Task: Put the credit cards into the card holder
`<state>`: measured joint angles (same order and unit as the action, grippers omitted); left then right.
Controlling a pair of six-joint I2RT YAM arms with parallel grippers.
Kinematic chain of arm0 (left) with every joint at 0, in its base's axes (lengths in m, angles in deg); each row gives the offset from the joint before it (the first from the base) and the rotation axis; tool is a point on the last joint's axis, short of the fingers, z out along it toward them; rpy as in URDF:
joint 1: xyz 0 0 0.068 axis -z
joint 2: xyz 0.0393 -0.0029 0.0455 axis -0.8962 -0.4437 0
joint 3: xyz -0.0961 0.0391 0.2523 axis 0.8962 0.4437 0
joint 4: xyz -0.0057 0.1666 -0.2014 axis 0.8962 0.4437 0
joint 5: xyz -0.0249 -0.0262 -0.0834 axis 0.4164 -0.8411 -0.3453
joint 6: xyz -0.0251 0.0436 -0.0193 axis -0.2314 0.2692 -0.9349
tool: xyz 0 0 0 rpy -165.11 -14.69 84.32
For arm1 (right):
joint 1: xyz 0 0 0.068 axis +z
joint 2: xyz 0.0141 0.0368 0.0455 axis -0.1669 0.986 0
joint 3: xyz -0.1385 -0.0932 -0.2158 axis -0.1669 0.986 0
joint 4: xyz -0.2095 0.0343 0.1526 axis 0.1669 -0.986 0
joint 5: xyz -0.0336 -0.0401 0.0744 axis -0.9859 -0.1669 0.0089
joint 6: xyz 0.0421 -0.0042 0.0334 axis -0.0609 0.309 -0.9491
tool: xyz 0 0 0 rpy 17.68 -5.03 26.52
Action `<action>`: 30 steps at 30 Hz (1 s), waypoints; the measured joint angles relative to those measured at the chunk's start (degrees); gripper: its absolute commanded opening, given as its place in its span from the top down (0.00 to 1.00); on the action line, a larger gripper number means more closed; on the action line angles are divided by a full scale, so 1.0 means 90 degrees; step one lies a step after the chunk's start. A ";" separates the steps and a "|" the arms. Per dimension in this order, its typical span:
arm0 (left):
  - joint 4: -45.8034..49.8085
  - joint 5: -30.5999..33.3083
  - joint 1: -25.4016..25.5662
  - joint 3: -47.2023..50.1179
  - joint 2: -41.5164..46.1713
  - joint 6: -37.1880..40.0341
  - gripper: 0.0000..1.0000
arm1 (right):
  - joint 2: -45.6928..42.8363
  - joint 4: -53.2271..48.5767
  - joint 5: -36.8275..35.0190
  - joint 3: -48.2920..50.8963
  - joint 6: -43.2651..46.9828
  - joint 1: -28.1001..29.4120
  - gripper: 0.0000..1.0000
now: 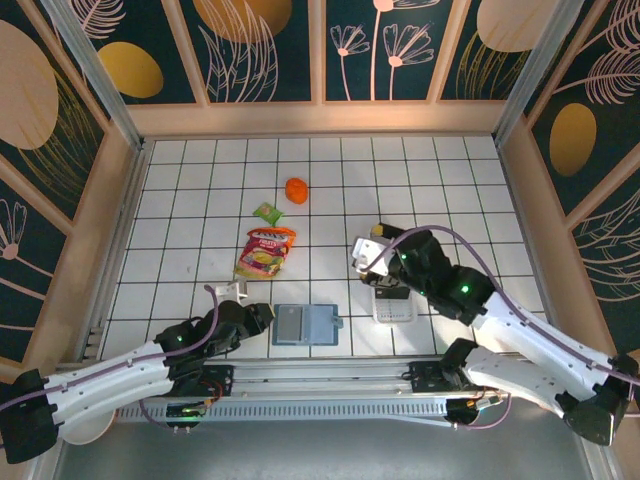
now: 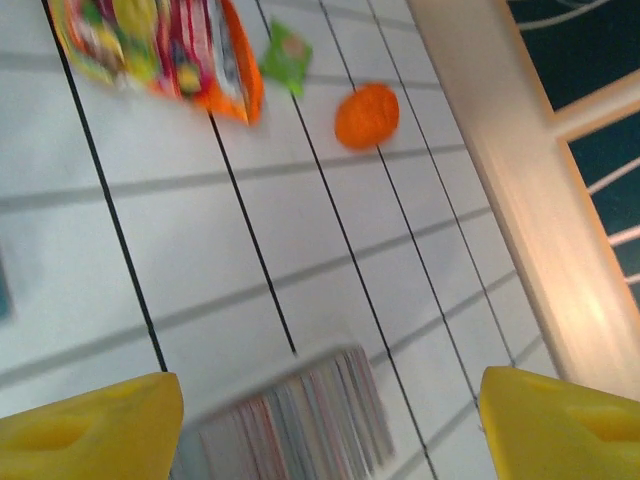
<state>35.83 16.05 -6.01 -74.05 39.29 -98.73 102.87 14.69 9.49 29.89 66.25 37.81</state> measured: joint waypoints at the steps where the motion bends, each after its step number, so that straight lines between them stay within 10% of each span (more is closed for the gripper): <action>1: 0.0012 0.0007 0.0000 -0.0034 -0.0039 0.0017 0.72 | -0.0073 -0.0163 0.0002 0.0036 0.0291 -0.0172 0.21; 12: 0.0112 0.0172 0.0000 -0.0478 -0.0291 0.0104 0.67 | -0.0189 -0.0891 0.0500 0.1076 0.2137 -0.2159 0.16; 30: -0.0019 0.0070 0.0000 -0.0432 -0.0362 0.0121 0.67 | 0.0578 -0.0092 0.0782 0.1477 0.2914 -0.2052 0.12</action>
<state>35.66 16.68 -6.01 -77.94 36.04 -97.64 108.07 13.86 16.53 43.18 92.47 19.34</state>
